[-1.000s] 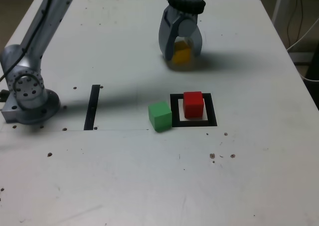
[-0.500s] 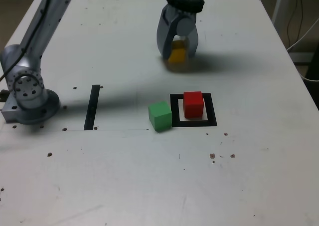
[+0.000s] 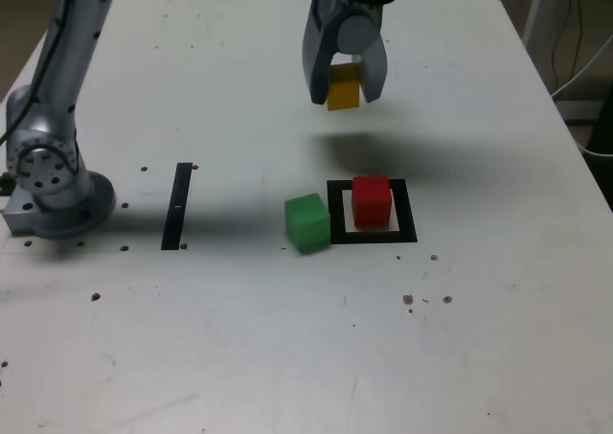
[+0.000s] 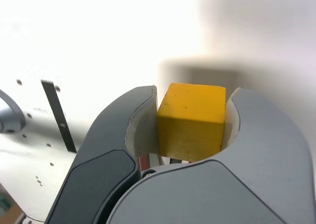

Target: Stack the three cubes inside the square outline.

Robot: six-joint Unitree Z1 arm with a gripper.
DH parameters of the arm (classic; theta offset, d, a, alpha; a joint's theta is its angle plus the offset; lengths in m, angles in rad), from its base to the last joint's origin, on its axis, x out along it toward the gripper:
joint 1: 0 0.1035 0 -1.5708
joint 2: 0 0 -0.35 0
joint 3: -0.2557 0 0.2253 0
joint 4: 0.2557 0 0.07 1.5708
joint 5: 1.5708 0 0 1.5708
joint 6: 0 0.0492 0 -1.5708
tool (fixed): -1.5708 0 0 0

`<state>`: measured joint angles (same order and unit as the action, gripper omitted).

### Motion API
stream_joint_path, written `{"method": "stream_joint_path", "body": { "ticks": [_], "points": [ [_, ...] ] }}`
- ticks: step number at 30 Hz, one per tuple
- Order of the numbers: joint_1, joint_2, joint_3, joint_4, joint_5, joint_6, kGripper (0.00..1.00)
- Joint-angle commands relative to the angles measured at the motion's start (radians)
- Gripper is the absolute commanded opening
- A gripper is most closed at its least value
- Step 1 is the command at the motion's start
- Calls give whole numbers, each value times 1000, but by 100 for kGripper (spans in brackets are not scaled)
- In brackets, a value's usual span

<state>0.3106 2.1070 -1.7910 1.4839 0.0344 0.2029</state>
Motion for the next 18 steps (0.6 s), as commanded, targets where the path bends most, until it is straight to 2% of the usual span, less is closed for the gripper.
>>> {"method": "stream_joint_path", "body": {
  "ticks": [1, 11, 18],
  "points": [
    [-35, -27, 8, 3, -6, -20, 38],
    [-206, -59, 30, 9, -50, -108, 38],
    [-300, -57, 33, 11, -63, -159, 38]
  ]
}}
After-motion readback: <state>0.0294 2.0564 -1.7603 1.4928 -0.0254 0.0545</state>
